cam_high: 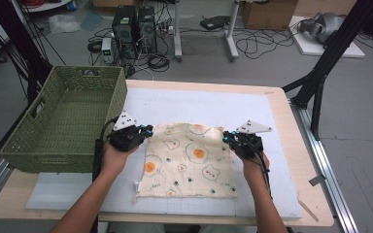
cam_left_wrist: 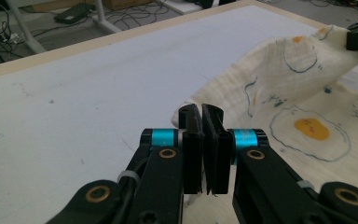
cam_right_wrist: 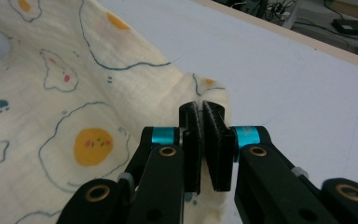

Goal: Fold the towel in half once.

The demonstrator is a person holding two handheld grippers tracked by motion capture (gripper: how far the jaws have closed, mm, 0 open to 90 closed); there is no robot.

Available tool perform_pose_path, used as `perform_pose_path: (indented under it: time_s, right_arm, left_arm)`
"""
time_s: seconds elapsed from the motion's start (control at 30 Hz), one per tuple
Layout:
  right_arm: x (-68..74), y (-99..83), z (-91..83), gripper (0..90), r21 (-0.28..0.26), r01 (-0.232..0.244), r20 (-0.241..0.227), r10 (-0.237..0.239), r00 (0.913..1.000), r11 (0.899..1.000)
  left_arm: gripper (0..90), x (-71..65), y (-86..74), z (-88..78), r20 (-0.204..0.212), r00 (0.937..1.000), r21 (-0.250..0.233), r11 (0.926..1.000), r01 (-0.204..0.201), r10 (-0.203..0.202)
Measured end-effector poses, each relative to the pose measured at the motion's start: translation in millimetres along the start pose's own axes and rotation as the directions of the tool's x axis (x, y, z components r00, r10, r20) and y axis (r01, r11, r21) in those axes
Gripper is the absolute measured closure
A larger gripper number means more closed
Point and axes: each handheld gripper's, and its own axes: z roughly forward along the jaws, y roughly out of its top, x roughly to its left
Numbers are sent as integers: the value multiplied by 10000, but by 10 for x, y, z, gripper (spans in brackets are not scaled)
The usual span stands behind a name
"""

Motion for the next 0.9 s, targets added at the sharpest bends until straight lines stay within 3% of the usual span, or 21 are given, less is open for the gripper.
perform_pose_path:
  time_s: [0.13, 0.37, 0.6, 0.9]
  right_arm:
    - [62, -81, -95, 861, 16, 73, -8, -73, 10000, 10000]
    - [147, -232, -223, 861, 40, 123, -77, -122, 9999, 9999]
    - [305, -414, -420, 860, 47, 302, -387, -300, 9988, 9995]
    - [420, -532, -573, 856, 186, 580, -764, -565, 9955, 9981]
  left_arm:
    - [862, -76, -83, -72, 114, 9998, 1, 9999, -150, 150]
    - [861, -114, -207, -153, 415, 9991, 4, 10000, 35, -35]
    - [862, -245, -362, -323, 942, 9956, 0, 10000, -4, 4]
    - [862, -337, -527, -437, 1172, 9931, 256, 9996, -77, 47]
